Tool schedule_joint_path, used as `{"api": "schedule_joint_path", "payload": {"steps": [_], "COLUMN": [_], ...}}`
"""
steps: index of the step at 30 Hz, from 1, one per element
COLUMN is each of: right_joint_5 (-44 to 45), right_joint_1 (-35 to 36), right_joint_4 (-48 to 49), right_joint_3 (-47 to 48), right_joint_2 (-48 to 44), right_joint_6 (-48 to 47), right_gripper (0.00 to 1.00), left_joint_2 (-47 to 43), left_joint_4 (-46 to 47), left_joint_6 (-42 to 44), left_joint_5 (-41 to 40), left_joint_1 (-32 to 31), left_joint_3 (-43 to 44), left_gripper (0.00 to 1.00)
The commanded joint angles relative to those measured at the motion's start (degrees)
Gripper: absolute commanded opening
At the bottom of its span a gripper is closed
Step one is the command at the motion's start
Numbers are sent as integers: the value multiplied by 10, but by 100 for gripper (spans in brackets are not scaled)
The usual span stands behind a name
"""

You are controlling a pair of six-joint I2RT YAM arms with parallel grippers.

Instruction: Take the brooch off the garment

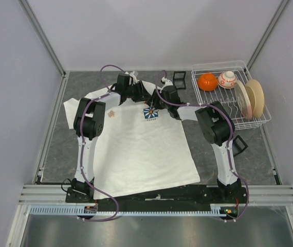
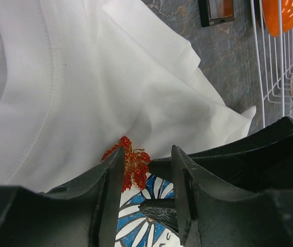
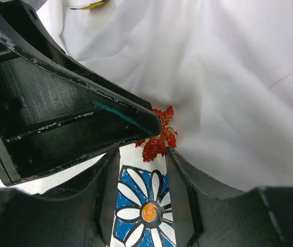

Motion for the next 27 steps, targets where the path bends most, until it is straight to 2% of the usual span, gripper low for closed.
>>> {"api": "schedule_joint_path", "payload": {"steps": [1,5,10,15,21,27], "right_joint_5": [-15,-17,-13,16,80,136], "right_joint_1": [3,2,2,3,8,37], "right_joint_4": [40,40,47,23,-55,-111], "right_joint_3": [15,16,11,6,18,50], "right_joint_2": [0,0,-4,-14,-39,-40], "right_joint_6": [-7,-11,-13,-22,-113,-208], "right_gripper": [49,49,49,49,52,63], "left_joint_2": [-22,-42,-35,-42,-66,-91], "left_joint_4": [40,71,68,77,105,174], "left_joint_6": [12,0,-18,-28,-42,-79], "left_joint_5": [4,-14,-11,-20,-42,-50], "left_joint_1": [3,8,16,17,24,45], "left_joint_3": [-23,-57,-56,-71,-108,-173], "left_gripper": [50,52,43,41,42,42]}}
